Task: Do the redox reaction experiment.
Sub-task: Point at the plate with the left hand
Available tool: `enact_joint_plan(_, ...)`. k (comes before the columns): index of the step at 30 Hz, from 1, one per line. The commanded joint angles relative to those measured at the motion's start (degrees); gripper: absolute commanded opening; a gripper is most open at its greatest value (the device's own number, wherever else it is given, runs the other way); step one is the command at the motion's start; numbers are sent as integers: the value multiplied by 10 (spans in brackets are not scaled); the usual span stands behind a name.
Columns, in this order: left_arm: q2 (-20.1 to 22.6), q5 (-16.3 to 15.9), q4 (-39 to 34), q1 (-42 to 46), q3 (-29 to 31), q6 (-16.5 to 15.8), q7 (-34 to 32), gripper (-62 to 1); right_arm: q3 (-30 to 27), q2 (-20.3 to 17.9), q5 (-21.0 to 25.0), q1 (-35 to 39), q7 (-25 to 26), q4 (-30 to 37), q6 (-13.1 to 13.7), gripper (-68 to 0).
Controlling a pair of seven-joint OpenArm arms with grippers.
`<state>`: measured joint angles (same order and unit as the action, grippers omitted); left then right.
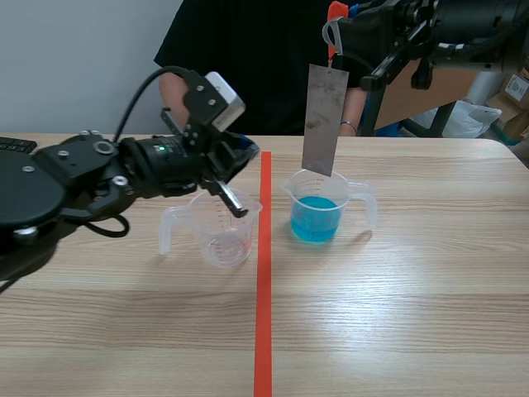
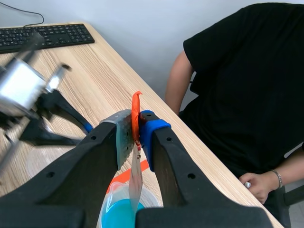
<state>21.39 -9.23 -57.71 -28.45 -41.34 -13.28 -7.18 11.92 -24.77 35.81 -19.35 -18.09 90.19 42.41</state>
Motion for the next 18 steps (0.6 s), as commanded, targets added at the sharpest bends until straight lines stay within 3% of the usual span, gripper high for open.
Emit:
enact_joint_plan(1, 43, -9, -51, 19, 3, 3, -7, -563, -3, -5, 6, -16, 9, 3, 3, -660)
enact_joint_plan(6, 183, -65, -175, 116, 46, 8, -7, -562, -3, -5, 6, -16, 9, 3, 3, -660)
enact_joint_plan(12, 330, -144, -280, 299, 185, 22, -7, -563, -3, -5, 6, -16, 9, 3, 3, -660)
enact_joint_plan(15, 366, -161, -295, 410, 269, 23, -7, -563, -3, -5, 6, -16, 8, 3, 3, -660)
enact_joint_plan(18, 365, -161, -296, 525, 357, 34, -5, -563, -3, -5, 6, -16, 8, 3, 3, -660)
